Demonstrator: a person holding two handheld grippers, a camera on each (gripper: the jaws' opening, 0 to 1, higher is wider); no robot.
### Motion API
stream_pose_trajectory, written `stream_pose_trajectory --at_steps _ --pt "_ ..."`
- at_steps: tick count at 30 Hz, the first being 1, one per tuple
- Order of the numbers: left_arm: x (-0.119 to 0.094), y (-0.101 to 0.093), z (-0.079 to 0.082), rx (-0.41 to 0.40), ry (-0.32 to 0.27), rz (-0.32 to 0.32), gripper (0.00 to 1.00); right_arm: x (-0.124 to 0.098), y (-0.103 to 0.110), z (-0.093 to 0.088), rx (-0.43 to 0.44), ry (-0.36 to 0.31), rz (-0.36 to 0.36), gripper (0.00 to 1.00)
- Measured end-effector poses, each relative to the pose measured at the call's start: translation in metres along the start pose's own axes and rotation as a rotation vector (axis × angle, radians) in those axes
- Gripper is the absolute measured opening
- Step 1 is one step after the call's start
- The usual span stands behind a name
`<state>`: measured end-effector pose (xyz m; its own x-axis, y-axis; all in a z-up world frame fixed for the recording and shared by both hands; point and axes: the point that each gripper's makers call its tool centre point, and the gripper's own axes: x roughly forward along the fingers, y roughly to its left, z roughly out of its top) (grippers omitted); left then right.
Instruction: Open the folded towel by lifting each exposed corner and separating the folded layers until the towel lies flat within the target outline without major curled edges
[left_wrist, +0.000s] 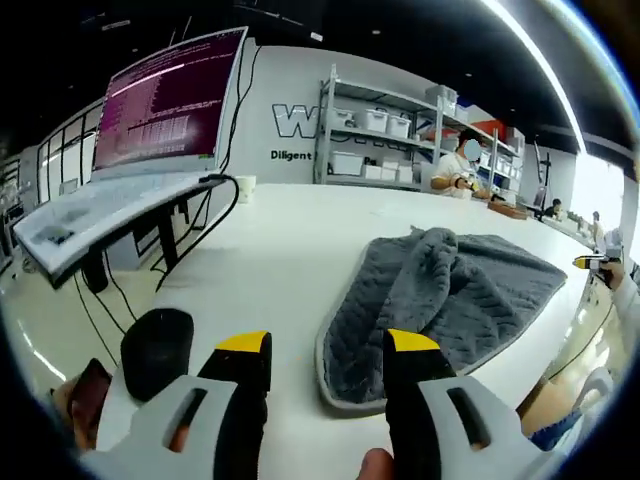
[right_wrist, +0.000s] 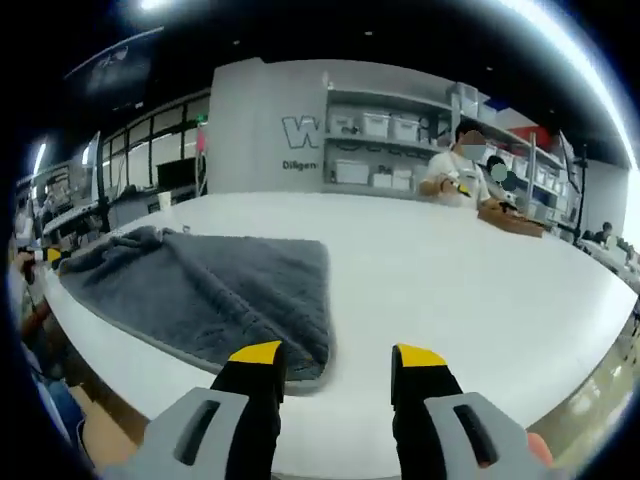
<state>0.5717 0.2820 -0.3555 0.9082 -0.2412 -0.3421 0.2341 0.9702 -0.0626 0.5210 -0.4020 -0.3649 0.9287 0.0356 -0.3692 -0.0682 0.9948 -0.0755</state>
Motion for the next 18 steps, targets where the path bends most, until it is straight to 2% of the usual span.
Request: stream_pose_trajectory --at_steps 1,4,7,9,11,14,16,18 --pt "0.001 -0.002 0.004 0.012 0.001 -0.014 0.46 -0.002 0.004 0.003 -0.023 0.001 0.021 0.48" --pt "0.019 -0.020 0.022 0.067 0.020 -0.122 0.56 -0.011 0.032 0.016 -0.073 -0.016 0.121 0.65" --pt "0.049 -0.038 0.031 0.121 0.074 -0.199 0.72 -0.015 0.057 0.023 -0.083 -0.025 0.208 0.70" --pt "0.065 -0.050 0.035 0.148 0.090 -0.254 0.77 -0.018 0.068 0.027 -0.089 -0.032 0.237 0.75" --pt "0.081 -0.065 0.040 0.135 0.101 -0.332 0.81 -0.020 0.076 0.030 -0.093 -0.033 0.261 0.82" --pt "0.103 -0.090 0.048 0.076 0.096 -0.484 0.90 -0.024 0.090 0.033 -0.093 -0.022 0.311 0.92" --pt "0.118 -0.102 0.054 0.073 0.070 -0.550 0.97 -0.027 0.097 0.033 -0.095 -0.010 0.339 0.98" --pt "0.132 -0.108 0.057 0.059 0.073 -0.592 0.99 -0.030 0.102 0.032 -0.106 0.004 0.369 0.99"
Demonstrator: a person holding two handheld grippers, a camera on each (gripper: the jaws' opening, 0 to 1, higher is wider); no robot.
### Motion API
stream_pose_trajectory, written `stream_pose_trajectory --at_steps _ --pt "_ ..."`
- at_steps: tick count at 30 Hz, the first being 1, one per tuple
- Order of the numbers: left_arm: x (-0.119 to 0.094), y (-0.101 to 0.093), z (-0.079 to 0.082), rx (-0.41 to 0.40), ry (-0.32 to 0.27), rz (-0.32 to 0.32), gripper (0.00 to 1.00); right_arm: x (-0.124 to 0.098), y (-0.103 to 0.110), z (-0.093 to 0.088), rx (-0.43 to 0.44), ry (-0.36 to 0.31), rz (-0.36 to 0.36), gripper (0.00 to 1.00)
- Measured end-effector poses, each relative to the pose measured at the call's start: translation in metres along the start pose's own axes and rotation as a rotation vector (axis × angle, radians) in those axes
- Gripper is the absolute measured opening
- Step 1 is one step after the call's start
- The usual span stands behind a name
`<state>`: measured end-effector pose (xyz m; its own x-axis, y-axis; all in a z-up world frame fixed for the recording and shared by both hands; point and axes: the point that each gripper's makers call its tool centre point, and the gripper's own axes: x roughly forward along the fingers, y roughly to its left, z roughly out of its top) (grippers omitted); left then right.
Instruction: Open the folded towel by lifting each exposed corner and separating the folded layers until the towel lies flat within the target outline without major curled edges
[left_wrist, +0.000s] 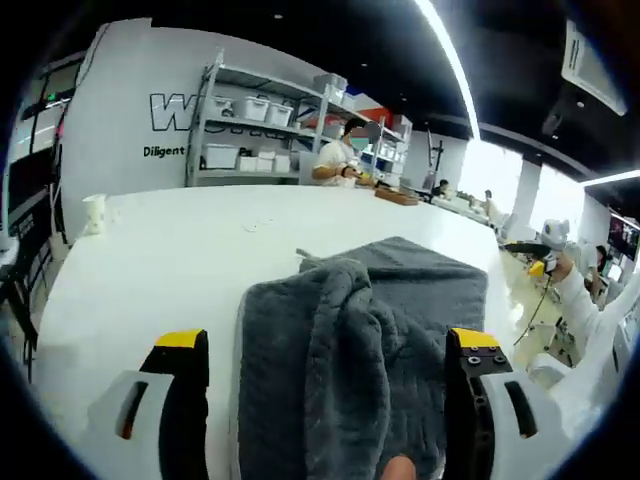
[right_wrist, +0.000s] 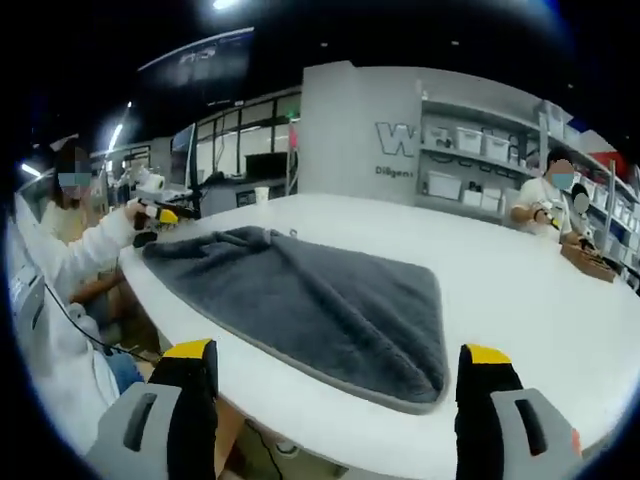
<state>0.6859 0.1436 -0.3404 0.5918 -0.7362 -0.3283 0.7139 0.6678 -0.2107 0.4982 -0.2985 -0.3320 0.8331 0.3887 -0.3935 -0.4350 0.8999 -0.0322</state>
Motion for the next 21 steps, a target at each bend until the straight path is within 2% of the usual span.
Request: stream_pose_trajectory --at_steps 4,5,6,7,8,10,16,18,20,21 --pt "0.027 0.008 0.004 -0.023 0.004 -0.082 0.99 -0.002 0.005 -0.001 -0.025 0.014 0.005 0.99" --pt "0.033 0.010 0.002 -0.031 0.020 -0.108 0.97 -0.002 0.005 -0.001 -0.027 0.018 0.006 0.99" --pt "0.038 0.015 -0.004 -0.047 0.060 -0.125 0.94 -0.002 0.005 -0.001 -0.027 0.020 0.006 0.99" --pt "0.041 0.019 -0.003 -0.044 0.053 -0.118 0.89 -0.002 0.005 -0.001 -0.026 0.020 0.005 0.99" --pt "0.051 0.035 0.001 -0.002 0.011 -0.086 0.85 -0.002 0.004 -0.001 -0.025 0.020 0.004 0.99" --pt "0.060 0.048 -0.003 0.028 0.036 -0.063 0.78 -0.002 0.003 -0.001 -0.023 0.021 -0.001 0.99" --pt "0.097 0.086 -0.021 0.045 0.109 -0.011 0.66 0.001 0.005 -0.004 -0.025 0.050 -0.003 0.99" --pt "0.105 0.092 -0.024 0.041 0.125 -0.013 0.63 0.001 0.006 -0.005 -0.023 0.059 -0.001 0.99" --pt "0.112 0.093 -0.009 0.025 0.068 -0.027 0.58 0.002 0.007 -0.006 -0.021 0.066 0.000 0.99" --pt "0.114 0.092 -0.006 0.013 0.058 -0.041 0.56 0.002 0.007 -0.008 -0.019 0.071 -0.001 0.99"
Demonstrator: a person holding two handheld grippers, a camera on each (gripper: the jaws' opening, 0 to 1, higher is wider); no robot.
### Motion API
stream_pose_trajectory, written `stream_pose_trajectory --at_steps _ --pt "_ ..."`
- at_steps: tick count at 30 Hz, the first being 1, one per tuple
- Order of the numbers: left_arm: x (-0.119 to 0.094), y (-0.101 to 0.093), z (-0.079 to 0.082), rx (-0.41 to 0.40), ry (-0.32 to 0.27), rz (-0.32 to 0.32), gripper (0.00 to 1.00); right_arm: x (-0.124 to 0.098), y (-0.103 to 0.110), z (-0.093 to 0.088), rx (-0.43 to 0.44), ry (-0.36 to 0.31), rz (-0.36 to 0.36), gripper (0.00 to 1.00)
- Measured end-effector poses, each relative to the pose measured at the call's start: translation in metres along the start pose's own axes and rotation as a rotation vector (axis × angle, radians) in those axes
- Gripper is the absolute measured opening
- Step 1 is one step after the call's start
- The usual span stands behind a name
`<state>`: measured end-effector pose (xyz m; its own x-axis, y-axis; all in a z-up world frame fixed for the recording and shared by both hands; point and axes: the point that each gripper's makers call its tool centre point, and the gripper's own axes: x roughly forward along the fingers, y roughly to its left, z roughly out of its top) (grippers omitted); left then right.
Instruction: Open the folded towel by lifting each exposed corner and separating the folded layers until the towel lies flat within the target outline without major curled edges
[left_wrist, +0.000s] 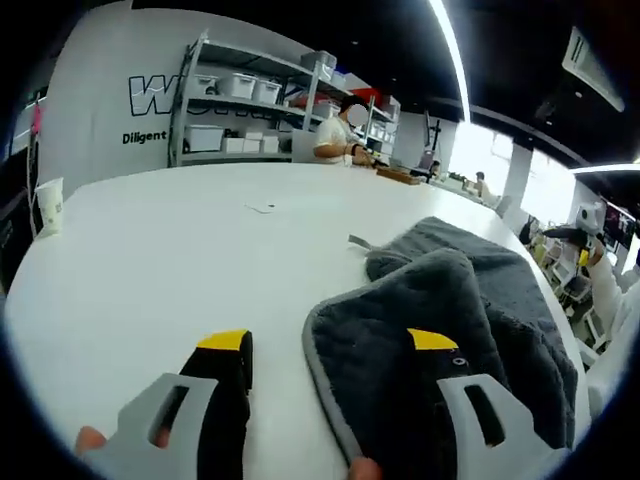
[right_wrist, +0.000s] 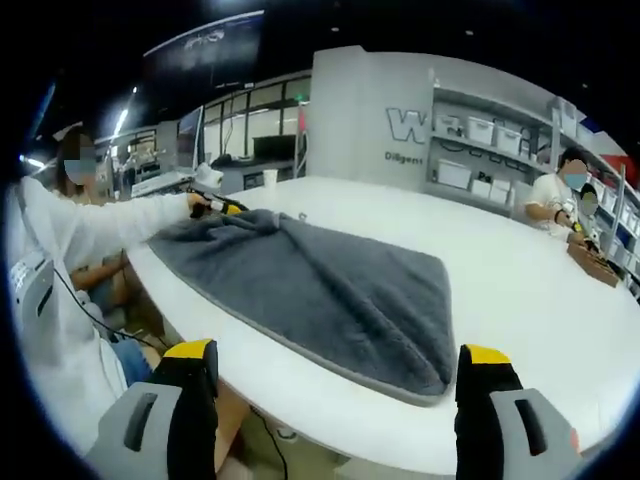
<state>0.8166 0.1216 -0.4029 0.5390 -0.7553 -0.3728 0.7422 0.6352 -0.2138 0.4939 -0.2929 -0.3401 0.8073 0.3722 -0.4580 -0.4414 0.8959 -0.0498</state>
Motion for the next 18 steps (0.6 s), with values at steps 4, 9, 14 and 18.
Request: stream_pose_trajectory --at_steps 4,9,14,18 --pt "0.004 -0.006 0.002 0.031 -0.004 -0.027 0.23 0.000 0.000 -0.002 0.004 0.011 -0.003 0.99" --pt "0.009 0.000 -0.002 0.112 0.025 0.007 0.15 0.004 0.001 -0.004 0.010 0.017 -0.003 0.98" --pt "0.002 0.009 -0.005 0.129 0.065 0.056 0.07 0.008 0.003 -0.003 0.006 0.019 0.000 0.97" --pt "-0.012 0.021 -0.003 0.176 0.091 0.108 0.05 0.009 0.003 -0.003 0.006 0.018 0.003 0.96"
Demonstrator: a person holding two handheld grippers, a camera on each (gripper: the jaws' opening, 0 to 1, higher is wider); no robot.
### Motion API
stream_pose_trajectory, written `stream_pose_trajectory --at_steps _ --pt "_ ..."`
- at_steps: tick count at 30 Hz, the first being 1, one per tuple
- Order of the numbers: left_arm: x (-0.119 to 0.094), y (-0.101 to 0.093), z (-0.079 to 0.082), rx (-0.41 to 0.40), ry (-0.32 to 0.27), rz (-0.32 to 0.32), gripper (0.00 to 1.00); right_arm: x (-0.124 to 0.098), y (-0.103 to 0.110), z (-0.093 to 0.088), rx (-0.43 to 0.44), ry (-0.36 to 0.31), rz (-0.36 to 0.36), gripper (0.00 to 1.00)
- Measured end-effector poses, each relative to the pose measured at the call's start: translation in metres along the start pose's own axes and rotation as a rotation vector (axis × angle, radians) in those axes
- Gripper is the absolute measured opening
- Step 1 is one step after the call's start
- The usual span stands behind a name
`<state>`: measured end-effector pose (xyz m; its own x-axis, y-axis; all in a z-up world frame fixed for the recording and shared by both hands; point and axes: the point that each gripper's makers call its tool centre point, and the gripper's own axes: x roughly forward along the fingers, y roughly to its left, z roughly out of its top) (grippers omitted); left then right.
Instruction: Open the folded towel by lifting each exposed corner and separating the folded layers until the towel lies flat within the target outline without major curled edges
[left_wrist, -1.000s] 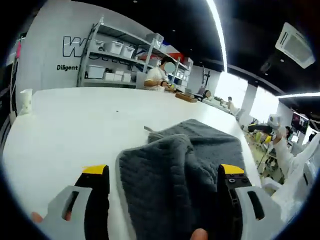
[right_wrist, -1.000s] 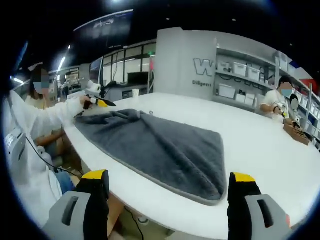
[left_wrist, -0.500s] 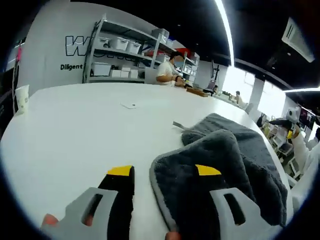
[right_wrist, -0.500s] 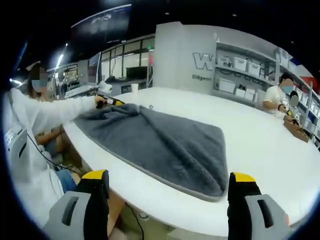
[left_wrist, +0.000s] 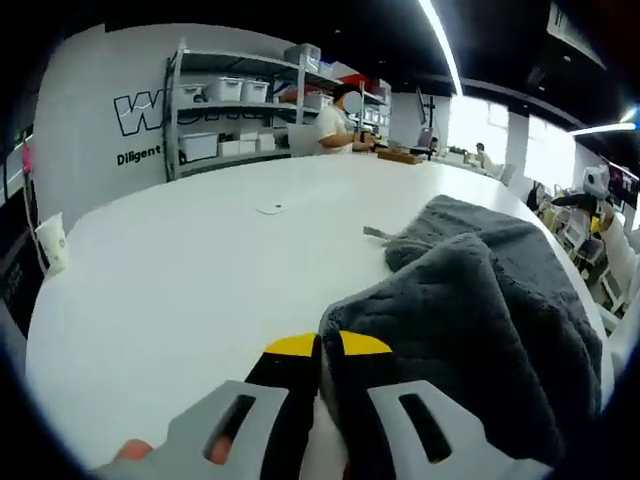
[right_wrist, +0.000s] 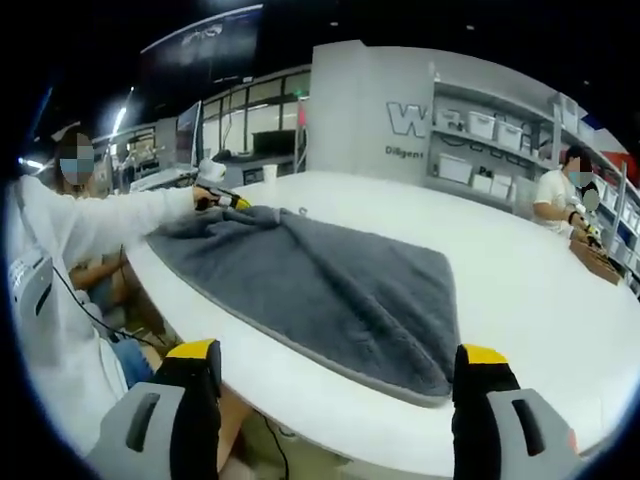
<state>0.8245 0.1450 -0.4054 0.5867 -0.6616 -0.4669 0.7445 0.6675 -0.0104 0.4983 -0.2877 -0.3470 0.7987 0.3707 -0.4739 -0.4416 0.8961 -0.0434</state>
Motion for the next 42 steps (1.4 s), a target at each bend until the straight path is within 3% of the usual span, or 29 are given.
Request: stream_pose_trajectory --at_steps 6,9,14,21,24,25,28,30,34,38,42 --pt "-0.040 0.052 -0.007 0.080 0.102 0.238 0.05 0.001 -0.003 -0.005 -0.001 0.009 -0.014 0.95" --pt "-0.058 0.070 -0.012 0.082 0.125 0.289 0.05 0.000 -0.005 -0.006 0.002 0.007 -0.021 0.95" --pt "-0.097 0.102 -0.031 0.214 0.271 0.458 0.05 -0.001 -0.008 -0.010 0.001 0.019 -0.033 0.95" --pt "-0.115 0.119 -0.043 0.441 0.482 0.598 0.06 0.002 -0.010 -0.011 0.011 0.022 -0.038 0.95" --pt "-0.111 0.119 -0.045 0.491 0.518 0.611 0.06 0.003 -0.009 -0.010 0.018 0.018 -0.031 0.95" --pt "-0.110 0.119 -0.045 0.482 0.514 0.610 0.06 0.003 -0.008 -0.010 0.017 0.019 -0.030 0.95" --pt "-0.106 0.115 -0.040 0.340 0.405 0.581 0.07 0.000 -0.008 -0.010 0.013 0.024 -0.034 0.95" --pt "-0.112 0.117 -0.035 0.279 0.365 0.599 0.09 -0.004 -0.010 -0.010 0.013 0.022 -0.039 0.95" --pt "-0.135 0.106 -0.008 0.304 0.273 0.650 0.18 -0.008 -0.014 -0.011 0.019 0.021 -0.053 0.95" --pt "-0.147 0.072 0.017 0.230 0.101 0.592 0.25 -0.008 -0.017 -0.010 0.027 0.015 -0.061 0.95" --pt "-0.176 0.009 0.031 0.081 -0.105 0.467 0.34 -0.005 -0.013 -0.006 0.030 -0.001 -0.036 0.95"
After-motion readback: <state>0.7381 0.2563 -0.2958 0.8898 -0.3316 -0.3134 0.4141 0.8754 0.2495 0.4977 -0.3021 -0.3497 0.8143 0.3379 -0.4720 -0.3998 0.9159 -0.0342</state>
